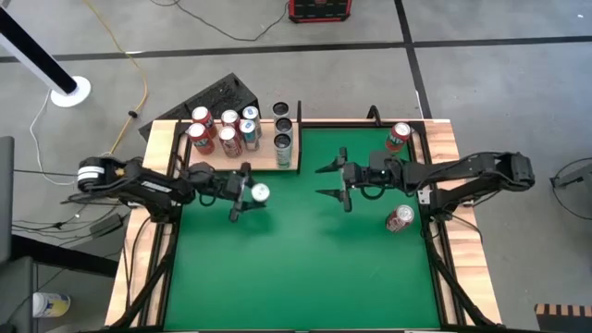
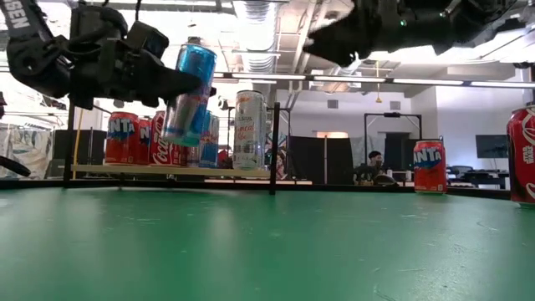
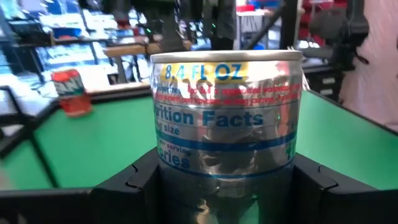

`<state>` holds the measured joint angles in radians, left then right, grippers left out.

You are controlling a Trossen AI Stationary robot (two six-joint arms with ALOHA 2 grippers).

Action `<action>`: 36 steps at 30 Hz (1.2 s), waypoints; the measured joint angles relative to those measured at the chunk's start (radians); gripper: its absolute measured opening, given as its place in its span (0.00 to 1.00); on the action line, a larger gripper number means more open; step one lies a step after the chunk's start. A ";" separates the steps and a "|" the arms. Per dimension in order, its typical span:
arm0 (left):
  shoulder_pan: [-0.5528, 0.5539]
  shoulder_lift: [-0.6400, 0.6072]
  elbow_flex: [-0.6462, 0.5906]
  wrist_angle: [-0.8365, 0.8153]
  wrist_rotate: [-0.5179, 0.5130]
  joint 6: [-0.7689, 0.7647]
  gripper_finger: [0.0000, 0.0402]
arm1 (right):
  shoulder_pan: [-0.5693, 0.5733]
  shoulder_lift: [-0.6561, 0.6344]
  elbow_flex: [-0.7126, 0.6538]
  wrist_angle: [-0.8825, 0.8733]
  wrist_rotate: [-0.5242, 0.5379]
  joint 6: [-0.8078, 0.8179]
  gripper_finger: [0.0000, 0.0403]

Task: Place canned beverage on shelf
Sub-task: Put the blue soda can on the shelf aligned with the other blue soda cans

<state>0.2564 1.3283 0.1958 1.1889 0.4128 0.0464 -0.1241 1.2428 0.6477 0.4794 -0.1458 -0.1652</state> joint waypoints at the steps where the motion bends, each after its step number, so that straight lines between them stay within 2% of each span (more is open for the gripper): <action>1: -0.013 0.024 0.009 0.001 -0.008 0.009 0.50 | 0.006 0.013 0.000 0.044 -0.013 0.000 0.72; 4: -0.055 0.123 0.044 0.056 -0.032 0.036 0.51 | 0.028 0.079 0.000 0.202 -0.020 -0.005 0.72; 8: -0.099 0.289 0.095 0.251 -0.030 0.040 0.53 | 0.048 0.217 0.034 0.342 -0.024 0.011 0.72; 13: -0.105 0.488 0.150 0.375 -0.031 0.011 0.54 | 0.062 0.346 0.163 0.276 -0.044 0.042 0.72; 18: -0.108 0.597 0.203 0.373 -0.028 -0.006 0.54 | 0.077 0.398 0.252 0.100 -0.098 0.042 0.72; 25: -0.114 0.653 0.237 0.377 -0.017 0.016 0.54 | 0.077 0.446 0.273 0.040 -0.123 0.065 0.72; 36: -0.113 0.654 0.239 0.373 0.002 0.013 0.54 | 0.079 0.546 0.273 0.101 -0.121 0.097 0.72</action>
<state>0.1436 1.9820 0.4347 1.5620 0.4145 0.0589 -0.0451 1.7889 0.9211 0.5801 -0.2672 -0.0681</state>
